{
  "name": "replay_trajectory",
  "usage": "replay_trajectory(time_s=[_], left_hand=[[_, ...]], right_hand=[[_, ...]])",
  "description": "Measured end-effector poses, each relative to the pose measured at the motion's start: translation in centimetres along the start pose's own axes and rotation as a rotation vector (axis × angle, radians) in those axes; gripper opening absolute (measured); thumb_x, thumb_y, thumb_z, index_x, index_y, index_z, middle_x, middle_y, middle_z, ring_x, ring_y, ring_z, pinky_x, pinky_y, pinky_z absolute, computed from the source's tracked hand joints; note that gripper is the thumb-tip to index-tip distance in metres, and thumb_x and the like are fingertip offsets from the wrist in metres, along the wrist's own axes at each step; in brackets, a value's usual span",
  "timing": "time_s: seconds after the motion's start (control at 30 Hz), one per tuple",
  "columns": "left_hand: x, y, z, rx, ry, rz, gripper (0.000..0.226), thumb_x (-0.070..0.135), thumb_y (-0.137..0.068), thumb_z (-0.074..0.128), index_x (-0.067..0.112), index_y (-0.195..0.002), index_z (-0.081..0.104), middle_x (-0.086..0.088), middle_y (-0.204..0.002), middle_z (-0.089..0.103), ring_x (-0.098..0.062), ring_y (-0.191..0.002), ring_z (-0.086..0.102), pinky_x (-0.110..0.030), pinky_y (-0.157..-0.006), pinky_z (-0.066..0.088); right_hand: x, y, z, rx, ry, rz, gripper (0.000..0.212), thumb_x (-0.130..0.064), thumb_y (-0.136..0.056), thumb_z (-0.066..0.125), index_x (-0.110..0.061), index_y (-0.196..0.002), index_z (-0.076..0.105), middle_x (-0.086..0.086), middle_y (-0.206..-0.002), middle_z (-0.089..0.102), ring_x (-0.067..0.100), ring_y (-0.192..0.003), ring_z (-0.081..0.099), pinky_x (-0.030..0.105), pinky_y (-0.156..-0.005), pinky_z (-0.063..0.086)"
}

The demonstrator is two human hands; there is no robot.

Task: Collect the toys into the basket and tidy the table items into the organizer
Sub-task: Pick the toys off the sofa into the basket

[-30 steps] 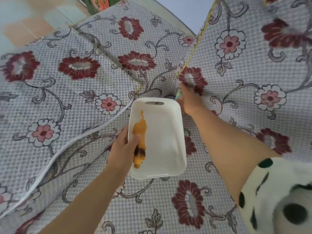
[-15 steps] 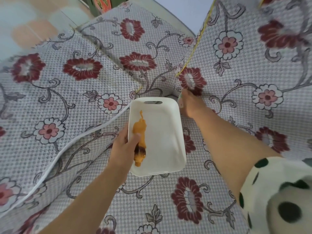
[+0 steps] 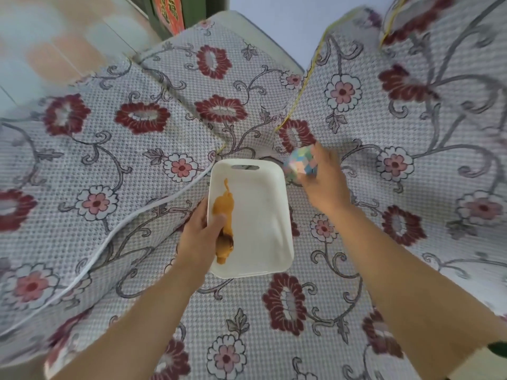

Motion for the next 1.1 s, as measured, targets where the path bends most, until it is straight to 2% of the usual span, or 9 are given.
replay_trajectory(time_s=[0.1, 0.2, 0.33, 0.43, 0.63, 0.8, 0.93, 1.0, 1.1], left_hand=[[1.0, 1.4, 0.3, -0.005, 0.006, 0.006, 0.045, 0.035, -0.084, 0.058, 0.036, -0.129, 0.057, 0.000, -0.116, 0.071, -0.027, -0.107, 0.066, -0.055, -0.094, 0.051], [1.9, 2.9, 0.6, -0.017, -0.009, 0.016, 0.047, 0.033, -0.081, 0.056, 0.035, -0.128, 0.057, -0.002, -0.114, 0.071, -0.028, -0.106, 0.067, -0.055, -0.092, 0.052], [2.8, 4.8, 0.8, -0.007, -0.020, 0.024, 0.034, 0.020, -0.084, 0.056, 0.036, -0.113, 0.063, -0.001, -0.095, 0.074, -0.029, -0.093, 0.071, -0.048, -0.081, 0.058], [3.6, 6.1, 1.0, -0.019, -0.036, 0.046, 0.027, 0.021, -0.082, 0.057, 0.040, -0.100, 0.065, -0.008, -0.092, 0.071, -0.035, -0.089, 0.069, -0.052, -0.079, 0.059], [4.0, 8.1, 0.2, -0.070, -0.024, 0.090, 0.036, 0.039, -0.068, 0.063, 0.045, -0.103, 0.066, 0.005, -0.080, 0.073, -0.010, -0.069, 0.070, -0.026, -0.059, 0.057], [1.6, 9.4, -3.4, 0.024, 0.038, -0.002, 0.039, 0.038, -0.058, 0.066, 0.035, -0.097, 0.070, 0.005, -0.075, 0.073, -0.016, -0.069, 0.070, -0.033, -0.061, 0.057], [0.5, 10.7, -6.2, 0.053, 0.074, -0.007, 0.029, 0.031, -0.057, 0.067, 0.038, -0.084, 0.072, 0.007, -0.070, 0.073, -0.009, -0.060, 0.068, -0.024, -0.051, 0.054], [0.0, 11.1, -7.8, 0.063, 0.081, -0.009, 0.029, 0.032, -0.054, 0.068, 0.037, -0.082, 0.073, 0.007, -0.070, 0.073, -0.010, -0.062, 0.069, -0.024, -0.050, 0.054], [-1.1, 11.6, -9.7, 0.063, 0.095, -0.019, 0.035, 0.028, -0.055, 0.070, 0.031, -0.089, 0.074, -0.003, -0.081, 0.076, -0.023, -0.073, 0.071, -0.037, -0.063, 0.058]], right_hand=[[-3.8, 2.4, -5.2, 0.077, -0.190, -0.107, 0.058, -0.017, -0.080, 0.072, -0.022, -0.130, 0.042, 0.001, -0.125, 0.043, 0.012, -0.104, 0.053, 0.022, -0.077, 0.046], [-8.2, 6.3, -7.1, -0.108, -0.193, -0.230, 0.055, -0.023, -0.074, 0.074, -0.036, -0.119, 0.045, -0.009, -0.118, 0.047, 0.000, -0.088, 0.058, 0.020, -0.069, 0.053], [-10.7, 12.2, -5.1, -0.404, 0.229, -0.333, 0.052, -0.020, -0.073, 0.067, -0.032, -0.118, 0.043, -0.010, -0.116, 0.045, 0.017, -0.085, 0.061, 0.038, -0.068, 0.053], [-10.9, 15.2, -3.3, -0.524, 0.324, -0.355, 0.052, -0.017, -0.074, 0.067, -0.026, -0.119, 0.043, -0.006, -0.115, 0.045, 0.022, -0.081, 0.062, 0.038, -0.065, 0.054], [-12.8, 17.9, -1.3, -0.586, 0.322, -0.390, 0.057, -0.015, -0.074, 0.074, -0.020, -0.121, 0.041, 0.000, -0.110, 0.044, 0.026, -0.075, 0.061, 0.038, -0.059, 0.051], [-14.7, 20.3, 0.3, -0.699, 0.212, -0.362, 0.056, -0.021, -0.080, 0.073, -0.019, -0.125, 0.041, 0.002, -0.111, 0.047, 0.024, -0.086, 0.059, 0.040, -0.070, 0.052], [-16.4, 22.3, 1.7, -0.742, 0.141, -0.383, 0.047, -0.019, -0.087, 0.065, -0.024, -0.129, 0.045, 0.001, -0.114, 0.049, 0.022, -0.090, 0.057, 0.037, -0.073, 0.049], [-17.6, 23.0, 2.2, -0.717, 0.130, -0.419, 0.043, -0.019, -0.089, 0.062, -0.024, -0.129, 0.047, 0.001, -0.114, 0.052, 0.020, -0.091, 0.058, 0.034, -0.073, 0.048], [-18.7, 22.7, 1.4, -0.573, 0.088, -0.414, 0.040, -0.021, -0.092, 0.057, -0.022, -0.131, 0.050, 0.000, -0.119, 0.057, 0.019, -0.099, 0.060, 0.036, -0.082, 0.052]])
Point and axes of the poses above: each hand's wrist, its own y-axis away from the middle knuckle, its own z-axis out of the palm, x = y × z, the point moved 8 cm from there along -y, towards the middle knuckle
